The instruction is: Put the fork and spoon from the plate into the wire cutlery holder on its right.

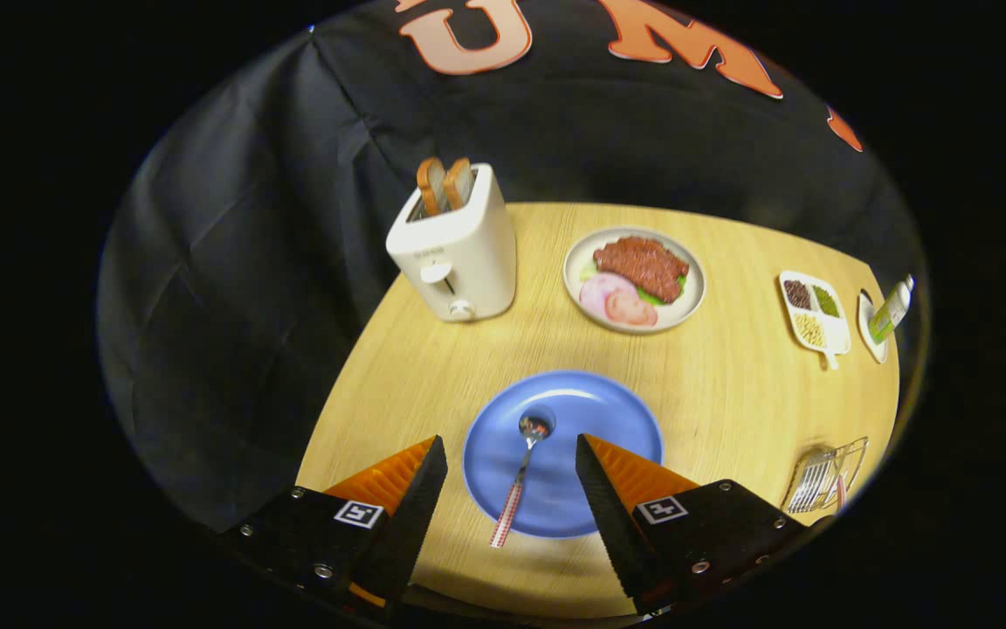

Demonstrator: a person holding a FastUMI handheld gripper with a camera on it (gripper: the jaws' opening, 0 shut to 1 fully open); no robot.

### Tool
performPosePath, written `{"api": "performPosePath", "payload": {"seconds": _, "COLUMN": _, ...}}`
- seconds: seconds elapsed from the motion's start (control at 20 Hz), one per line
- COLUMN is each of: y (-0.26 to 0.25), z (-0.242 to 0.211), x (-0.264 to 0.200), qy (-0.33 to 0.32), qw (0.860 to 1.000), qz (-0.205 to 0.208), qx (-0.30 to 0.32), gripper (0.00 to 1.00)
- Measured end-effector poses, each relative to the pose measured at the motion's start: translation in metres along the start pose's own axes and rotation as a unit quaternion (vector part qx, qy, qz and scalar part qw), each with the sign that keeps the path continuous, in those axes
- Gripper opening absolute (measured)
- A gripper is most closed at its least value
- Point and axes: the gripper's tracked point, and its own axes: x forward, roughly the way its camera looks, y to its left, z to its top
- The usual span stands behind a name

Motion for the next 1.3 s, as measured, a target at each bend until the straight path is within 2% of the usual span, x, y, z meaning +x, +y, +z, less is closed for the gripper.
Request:
{"api": "performPosePath", "payload": {"seconds": 0.25, "y": -0.004, "z": -0.046, "x": 0.034, "qy": 0.104, "qw": 0.994, "qz": -0.019, "qx": 0.004, "gripper": 0.87}}
{"api": "performPosePath", "payload": {"seconds": 0.35, "y": -0.011, "z": -0.061, "x": 0.045, "qy": 0.135, "qw": 0.990, "qz": -0.036, "qx": 0.010, "gripper": 0.82}}
{"api": "performPosePath", "payload": {"seconds": 0.55, "y": -0.014, "z": -0.078, "x": 0.059, "qy": 0.173, "qw": 0.983, "qz": -0.050, "qx": 0.021, "gripper": 0.67}}
{"api": "performPosePath", "payload": {"seconds": 0.65, "y": -0.015, "z": -0.085, "x": 0.062, "qy": 0.188, "qw": 0.981, "qz": -0.055, "qx": 0.018, "gripper": 0.57}}
{"api": "performPosePath", "payload": {"seconds": 0.7, "y": -0.015, "z": -0.091, "x": 0.063, "qy": 0.198, "qw": 0.978, "qz": -0.060, "qx": 0.023, "gripper": 0.48}}
{"api": "performPosePath", "payload": {"seconds": 0.85, "y": -0.012, "z": -0.105, "x": 0.065, "qy": 0.224, "qw": 0.972, "qz": -0.061, "qx": 0.040, "gripper": 0.37}}
{"api": "performPosePath", "payload": {"seconds": 0.95, "y": -0.015, "z": -0.108, "x": 0.066, "qy": 0.226, "qw": 0.971, "qz": -0.069, "qx": 0.042, "gripper": 0.26}}
{"api": "performPosePath", "payload": {"seconds": 1.0, "y": -0.016, "z": -0.108, "x": 0.068, "qy": 0.225, "qw": 0.971, "qz": -0.073, "qx": 0.041, "gripper": 0.17}}
{"api": "performPosePath", "payload": {"seconds": 1.1, "y": -0.016, "z": -0.108, "x": 0.068, "qy": 0.227, "qw": 0.971, "qz": -0.067, "qx": 0.039, "gripper": 0.11}}
{"api": "performPosePath", "payload": {"seconds": 1.3, "y": -0.023, "z": -0.104, "x": 0.061, "qy": 0.221, "qw": 0.973, "qz": -0.059, "qx": 0.021, "gripper": 0.07}}
